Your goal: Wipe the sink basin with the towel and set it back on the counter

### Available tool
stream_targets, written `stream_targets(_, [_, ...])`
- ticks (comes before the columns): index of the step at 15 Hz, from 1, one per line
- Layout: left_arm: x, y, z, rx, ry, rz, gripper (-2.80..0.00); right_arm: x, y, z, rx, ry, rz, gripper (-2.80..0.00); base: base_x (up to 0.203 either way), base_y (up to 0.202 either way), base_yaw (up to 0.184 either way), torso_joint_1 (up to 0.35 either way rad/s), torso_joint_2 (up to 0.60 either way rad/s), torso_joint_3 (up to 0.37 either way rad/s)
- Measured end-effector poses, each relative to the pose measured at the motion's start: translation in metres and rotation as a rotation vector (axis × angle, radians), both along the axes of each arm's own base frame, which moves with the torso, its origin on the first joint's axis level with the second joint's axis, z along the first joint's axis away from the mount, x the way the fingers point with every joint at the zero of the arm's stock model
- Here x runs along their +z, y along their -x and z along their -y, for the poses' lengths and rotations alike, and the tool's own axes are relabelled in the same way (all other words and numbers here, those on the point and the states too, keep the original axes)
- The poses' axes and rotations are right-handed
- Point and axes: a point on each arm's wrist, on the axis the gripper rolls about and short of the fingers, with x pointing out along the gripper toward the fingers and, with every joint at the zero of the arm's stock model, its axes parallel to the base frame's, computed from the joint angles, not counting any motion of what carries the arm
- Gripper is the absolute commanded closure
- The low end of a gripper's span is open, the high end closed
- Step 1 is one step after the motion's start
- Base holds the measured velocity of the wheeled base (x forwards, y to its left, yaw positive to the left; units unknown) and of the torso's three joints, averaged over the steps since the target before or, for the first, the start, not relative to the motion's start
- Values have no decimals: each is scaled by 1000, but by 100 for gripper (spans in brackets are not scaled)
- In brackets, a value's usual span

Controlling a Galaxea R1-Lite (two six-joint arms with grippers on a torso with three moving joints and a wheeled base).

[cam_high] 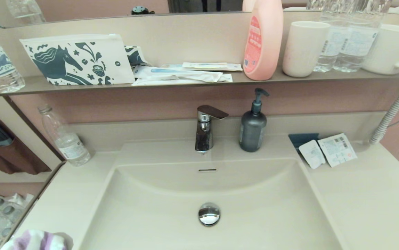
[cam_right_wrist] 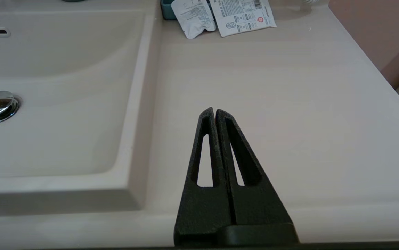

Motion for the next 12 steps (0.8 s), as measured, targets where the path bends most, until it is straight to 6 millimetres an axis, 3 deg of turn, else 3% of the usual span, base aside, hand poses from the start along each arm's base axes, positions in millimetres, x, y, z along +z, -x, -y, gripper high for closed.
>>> stream_targets(5, [-39,10,1,-10,-2,101,0,0,0,0,0,0,0,0,0,0,0,0,0,0])
stream_targets(12, [-80,-8,2,-73,-190,171,0,0,0,0,0,0,0,0,0,0,0,0,0,0])
